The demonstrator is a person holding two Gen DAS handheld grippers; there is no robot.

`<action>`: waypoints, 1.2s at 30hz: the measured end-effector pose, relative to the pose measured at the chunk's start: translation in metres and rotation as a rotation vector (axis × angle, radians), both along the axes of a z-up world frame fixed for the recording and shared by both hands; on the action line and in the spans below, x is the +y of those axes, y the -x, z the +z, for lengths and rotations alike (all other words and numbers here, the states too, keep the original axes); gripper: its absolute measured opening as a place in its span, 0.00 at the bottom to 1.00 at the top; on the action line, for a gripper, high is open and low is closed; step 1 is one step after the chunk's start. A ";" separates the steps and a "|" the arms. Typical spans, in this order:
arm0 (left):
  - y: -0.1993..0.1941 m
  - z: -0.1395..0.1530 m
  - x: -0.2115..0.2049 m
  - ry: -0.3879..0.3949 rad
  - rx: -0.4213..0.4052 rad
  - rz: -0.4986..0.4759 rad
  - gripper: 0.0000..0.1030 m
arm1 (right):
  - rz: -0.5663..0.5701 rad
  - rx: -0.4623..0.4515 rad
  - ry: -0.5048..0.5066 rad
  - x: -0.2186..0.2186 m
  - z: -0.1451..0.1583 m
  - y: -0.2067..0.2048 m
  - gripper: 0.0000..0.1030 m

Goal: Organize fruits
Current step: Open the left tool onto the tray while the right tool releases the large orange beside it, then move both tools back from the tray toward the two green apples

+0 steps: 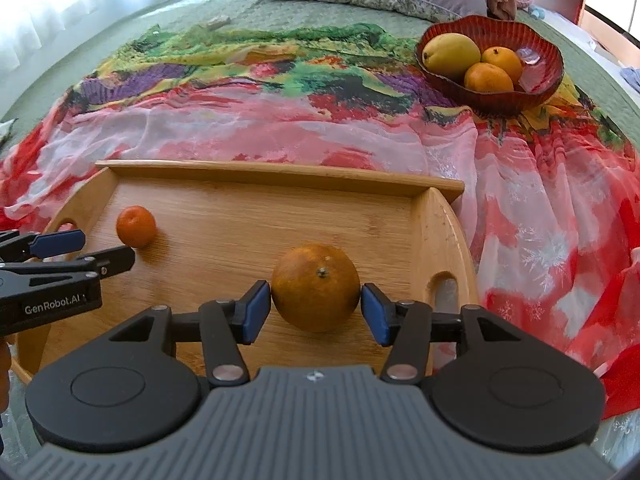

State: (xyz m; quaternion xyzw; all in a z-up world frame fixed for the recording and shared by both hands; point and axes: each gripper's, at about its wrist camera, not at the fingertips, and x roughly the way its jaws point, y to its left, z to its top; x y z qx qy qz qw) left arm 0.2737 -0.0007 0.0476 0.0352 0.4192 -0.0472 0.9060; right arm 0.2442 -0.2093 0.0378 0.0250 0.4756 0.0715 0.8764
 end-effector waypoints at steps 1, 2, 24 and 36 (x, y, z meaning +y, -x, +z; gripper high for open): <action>0.003 0.002 0.001 -0.002 -0.009 -0.002 0.71 | 0.002 -0.006 -0.002 0.000 0.002 0.002 0.66; 0.007 0.004 0.002 -0.001 -0.018 -0.004 0.73 | 0.004 -0.009 -0.002 0.000 0.004 0.003 0.67; 0.161 0.028 0.008 0.111 -0.186 -0.128 0.90 | 0.136 -0.263 -0.011 -0.015 0.017 0.145 0.81; 0.227 0.019 0.001 0.097 -0.254 -0.180 0.95 | 0.203 -0.415 0.025 0.000 0.008 0.216 0.88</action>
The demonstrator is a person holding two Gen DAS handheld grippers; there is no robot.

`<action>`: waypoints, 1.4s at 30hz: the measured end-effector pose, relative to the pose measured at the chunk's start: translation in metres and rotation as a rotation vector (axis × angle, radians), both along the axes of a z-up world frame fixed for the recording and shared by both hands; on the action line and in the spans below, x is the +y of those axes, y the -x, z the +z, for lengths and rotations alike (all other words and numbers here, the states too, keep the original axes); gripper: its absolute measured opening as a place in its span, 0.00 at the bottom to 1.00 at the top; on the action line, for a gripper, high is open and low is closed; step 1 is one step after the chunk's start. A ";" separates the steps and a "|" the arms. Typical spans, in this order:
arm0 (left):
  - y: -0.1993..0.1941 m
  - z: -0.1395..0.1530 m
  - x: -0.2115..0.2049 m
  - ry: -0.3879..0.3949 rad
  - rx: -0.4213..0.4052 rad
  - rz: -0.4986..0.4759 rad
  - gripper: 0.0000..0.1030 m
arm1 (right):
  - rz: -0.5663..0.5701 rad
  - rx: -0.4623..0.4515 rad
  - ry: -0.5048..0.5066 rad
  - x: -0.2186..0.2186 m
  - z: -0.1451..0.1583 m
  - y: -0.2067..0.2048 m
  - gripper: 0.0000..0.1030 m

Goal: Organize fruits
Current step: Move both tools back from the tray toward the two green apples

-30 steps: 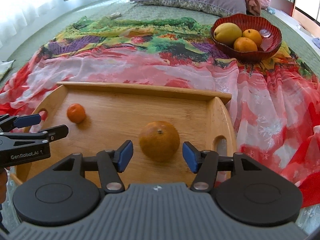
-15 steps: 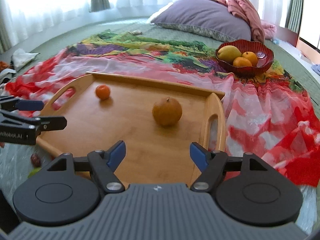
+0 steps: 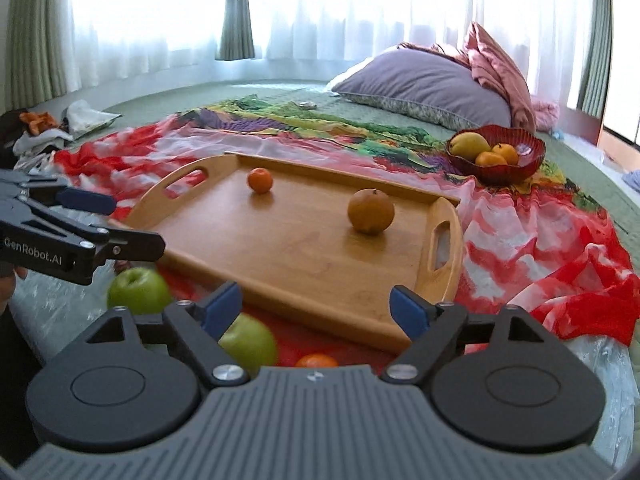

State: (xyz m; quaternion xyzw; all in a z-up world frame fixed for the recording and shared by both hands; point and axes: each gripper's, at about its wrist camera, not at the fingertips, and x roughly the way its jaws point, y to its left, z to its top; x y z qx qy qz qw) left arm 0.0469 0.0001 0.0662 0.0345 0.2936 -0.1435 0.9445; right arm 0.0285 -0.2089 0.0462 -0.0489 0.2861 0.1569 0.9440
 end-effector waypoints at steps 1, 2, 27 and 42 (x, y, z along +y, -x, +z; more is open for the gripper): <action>0.004 -0.001 0.000 -0.003 -0.004 -0.004 0.95 | 0.007 -0.007 0.007 0.002 -0.001 0.004 0.89; 0.007 -0.002 0.000 -0.007 -0.006 -0.007 0.96 | 0.014 -0.015 0.014 0.005 -0.003 0.008 0.89; 0.052 -0.029 -0.006 -0.073 -0.085 -0.052 0.97 | 0.109 -0.123 0.133 0.043 -0.034 0.060 0.93; 0.044 -0.040 -0.005 -0.049 -0.018 -0.057 0.75 | 0.120 -0.080 0.127 0.047 -0.039 0.054 0.82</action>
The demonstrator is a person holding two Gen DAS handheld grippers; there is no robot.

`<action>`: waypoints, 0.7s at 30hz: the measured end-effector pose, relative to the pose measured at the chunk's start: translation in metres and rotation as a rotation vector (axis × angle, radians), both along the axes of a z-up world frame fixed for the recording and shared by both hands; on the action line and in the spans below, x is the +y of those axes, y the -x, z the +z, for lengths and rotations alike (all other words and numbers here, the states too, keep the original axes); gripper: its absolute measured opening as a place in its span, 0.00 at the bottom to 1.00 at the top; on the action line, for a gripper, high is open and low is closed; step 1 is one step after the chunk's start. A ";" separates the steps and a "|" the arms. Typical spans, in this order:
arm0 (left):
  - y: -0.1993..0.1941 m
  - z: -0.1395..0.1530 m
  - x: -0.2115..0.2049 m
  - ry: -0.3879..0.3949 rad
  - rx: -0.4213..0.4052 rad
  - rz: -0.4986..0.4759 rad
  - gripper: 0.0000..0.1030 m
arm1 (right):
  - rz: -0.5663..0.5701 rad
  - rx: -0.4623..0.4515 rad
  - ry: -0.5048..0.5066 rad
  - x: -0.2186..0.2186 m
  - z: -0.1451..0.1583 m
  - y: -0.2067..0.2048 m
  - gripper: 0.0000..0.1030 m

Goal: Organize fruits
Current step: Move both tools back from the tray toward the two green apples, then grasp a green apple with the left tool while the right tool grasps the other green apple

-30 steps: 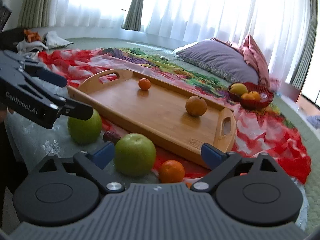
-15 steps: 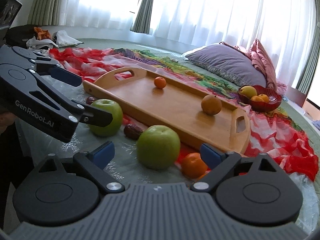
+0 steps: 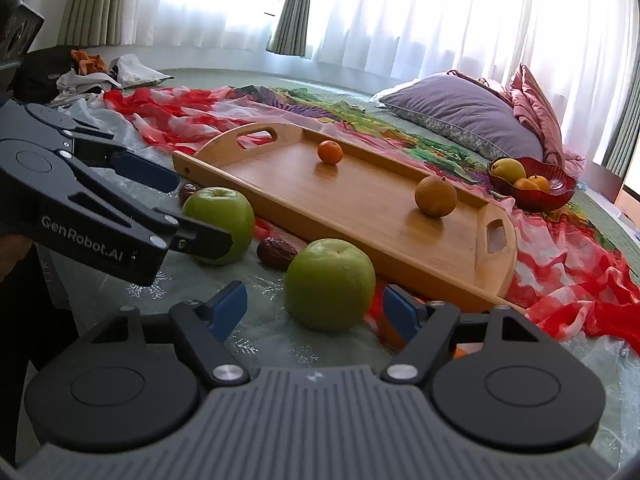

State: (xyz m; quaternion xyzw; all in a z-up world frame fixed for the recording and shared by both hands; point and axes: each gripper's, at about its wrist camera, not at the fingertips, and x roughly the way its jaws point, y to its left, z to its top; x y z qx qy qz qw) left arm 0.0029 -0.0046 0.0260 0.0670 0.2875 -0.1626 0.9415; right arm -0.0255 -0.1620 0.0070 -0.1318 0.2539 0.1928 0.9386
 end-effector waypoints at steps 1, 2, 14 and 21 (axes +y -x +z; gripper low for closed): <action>-0.001 -0.001 -0.001 -0.002 0.004 0.002 0.74 | -0.003 0.000 0.002 0.000 0.000 -0.001 0.82; -0.002 -0.003 -0.001 -0.004 0.008 0.004 0.73 | -0.005 0.001 0.003 0.001 -0.001 -0.001 0.81; -0.017 -0.012 -0.006 0.006 0.033 0.017 0.66 | -0.014 -0.007 0.025 0.005 -0.006 -0.009 0.78; -0.024 -0.016 -0.007 0.010 0.042 0.025 0.64 | -0.014 -0.008 0.029 0.006 -0.007 -0.013 0.77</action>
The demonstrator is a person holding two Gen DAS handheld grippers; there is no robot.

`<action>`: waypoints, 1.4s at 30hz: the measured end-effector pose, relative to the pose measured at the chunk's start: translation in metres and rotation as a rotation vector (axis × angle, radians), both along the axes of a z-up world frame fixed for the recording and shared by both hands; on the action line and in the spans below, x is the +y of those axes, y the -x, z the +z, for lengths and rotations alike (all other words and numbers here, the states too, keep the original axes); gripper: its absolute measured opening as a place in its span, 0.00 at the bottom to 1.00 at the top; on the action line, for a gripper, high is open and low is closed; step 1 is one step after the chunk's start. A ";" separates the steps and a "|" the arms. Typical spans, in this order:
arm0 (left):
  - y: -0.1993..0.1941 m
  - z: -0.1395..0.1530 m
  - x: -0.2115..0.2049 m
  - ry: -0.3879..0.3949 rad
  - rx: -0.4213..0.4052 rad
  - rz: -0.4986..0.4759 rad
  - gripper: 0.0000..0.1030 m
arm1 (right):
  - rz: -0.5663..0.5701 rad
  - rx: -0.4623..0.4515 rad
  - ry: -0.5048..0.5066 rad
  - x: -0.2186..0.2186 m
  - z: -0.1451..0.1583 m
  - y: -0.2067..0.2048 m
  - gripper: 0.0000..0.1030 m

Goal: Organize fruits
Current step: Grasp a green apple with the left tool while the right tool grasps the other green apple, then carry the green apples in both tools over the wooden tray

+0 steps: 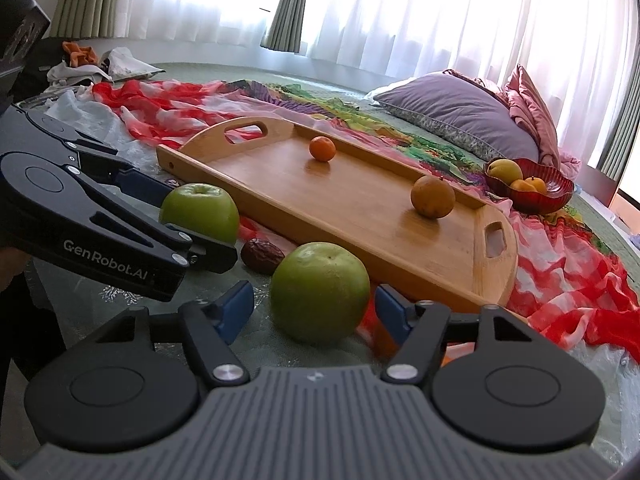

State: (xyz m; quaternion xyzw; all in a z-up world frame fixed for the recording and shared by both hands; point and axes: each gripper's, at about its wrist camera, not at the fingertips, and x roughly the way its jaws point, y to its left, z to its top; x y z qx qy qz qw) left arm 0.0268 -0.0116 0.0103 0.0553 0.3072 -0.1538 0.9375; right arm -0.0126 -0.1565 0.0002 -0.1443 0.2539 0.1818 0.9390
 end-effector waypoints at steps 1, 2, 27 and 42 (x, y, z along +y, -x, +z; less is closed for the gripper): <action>0.000 0.000 0.000 0.000 0.001 0.000 0.64 | 0.000 0.000 0.002 0.000 0.000 -0.001 0.77; 0.000 0.000 0.000 0.000 0.003 0.001 0.64 | 0.000 0.000 0.004 0.000 -0.001 -0.002 0.76; -0.009 -0.006 -0.001 0.012 0.023 0.012 0.53 | -0.001 0.001 0.027 0.003 -0.006 -0.009 0.71; -0.007 -0.002 -0.002 0.024 0.012 0.024 0.53 | 0.002 -0.005 0.032 0.004 -0.007 -0.008 0.61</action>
